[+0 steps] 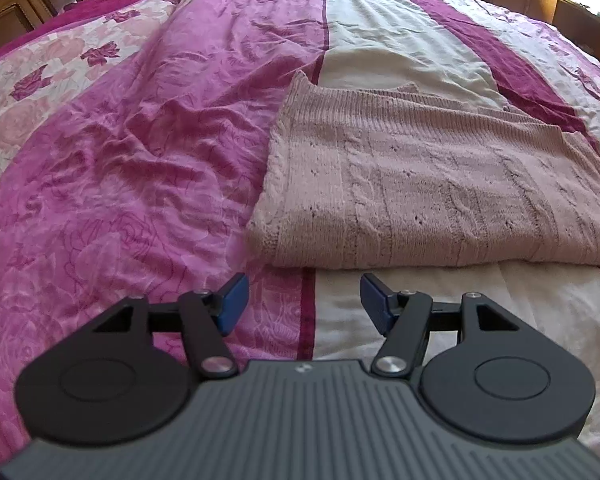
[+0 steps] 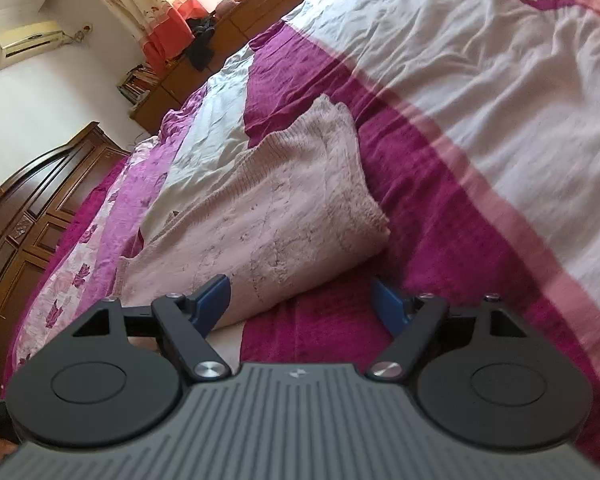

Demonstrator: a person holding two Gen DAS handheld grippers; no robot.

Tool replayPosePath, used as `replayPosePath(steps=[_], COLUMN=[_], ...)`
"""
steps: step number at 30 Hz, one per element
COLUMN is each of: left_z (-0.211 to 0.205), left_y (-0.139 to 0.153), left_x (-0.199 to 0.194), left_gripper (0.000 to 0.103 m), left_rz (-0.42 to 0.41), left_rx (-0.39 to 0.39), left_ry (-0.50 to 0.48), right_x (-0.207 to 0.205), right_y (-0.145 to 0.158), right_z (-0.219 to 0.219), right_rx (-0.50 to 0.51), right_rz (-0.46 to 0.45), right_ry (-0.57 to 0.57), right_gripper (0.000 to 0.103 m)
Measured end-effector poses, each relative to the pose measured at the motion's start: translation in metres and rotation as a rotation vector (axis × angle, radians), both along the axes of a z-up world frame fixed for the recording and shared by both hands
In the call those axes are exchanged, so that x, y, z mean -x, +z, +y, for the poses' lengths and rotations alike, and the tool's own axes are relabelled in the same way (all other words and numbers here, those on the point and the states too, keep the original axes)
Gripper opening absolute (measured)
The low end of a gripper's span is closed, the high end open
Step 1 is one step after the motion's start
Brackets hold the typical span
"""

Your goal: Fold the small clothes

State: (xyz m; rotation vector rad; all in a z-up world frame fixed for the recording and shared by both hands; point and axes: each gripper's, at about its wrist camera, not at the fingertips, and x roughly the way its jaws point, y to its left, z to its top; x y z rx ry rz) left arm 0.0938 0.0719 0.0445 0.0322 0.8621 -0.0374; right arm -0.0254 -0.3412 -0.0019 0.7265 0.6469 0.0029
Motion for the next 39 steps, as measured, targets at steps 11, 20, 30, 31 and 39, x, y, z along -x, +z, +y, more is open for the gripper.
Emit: replayPosePath(steps=[11,20,30,31,39], left_z=[-0.002,-0.002,0.000,0.000,0.001], left_y=[-0.007,-0.008,-0.006,-0.006,-0.006], left_x=[0.005,0.008,0.007,0.007,0.007], left_gripper=[0.063,0.063,0.063,0.063,0.063], left_rz=[0.011,0.005,0.006,0.005,0.006], left_rx=[0.003,-0.005,-0.006,-0.006,-0.006], left_ry=[0.002,0.003,0.011,0.011,0.012], right_x=[-0.022,-0.029,-0.034,-0.035,-0.042], right_y=[-0.016,-0.024,-0.037,-0.038,-0.041], right_z=[0.000,0.004,-0.002,-0.002,-0.006], right_rx=[-0.160,-0.204,-0.309,-0.321,-0.367], right_rz=[-0.049,-0.065,-0.071,-0.074,-0.103], right_ry=[-0.064,-0.142,-0.199,-0.206,-0.223], right_gripper=[0.083,0.049,0.045,0.046,0.055])
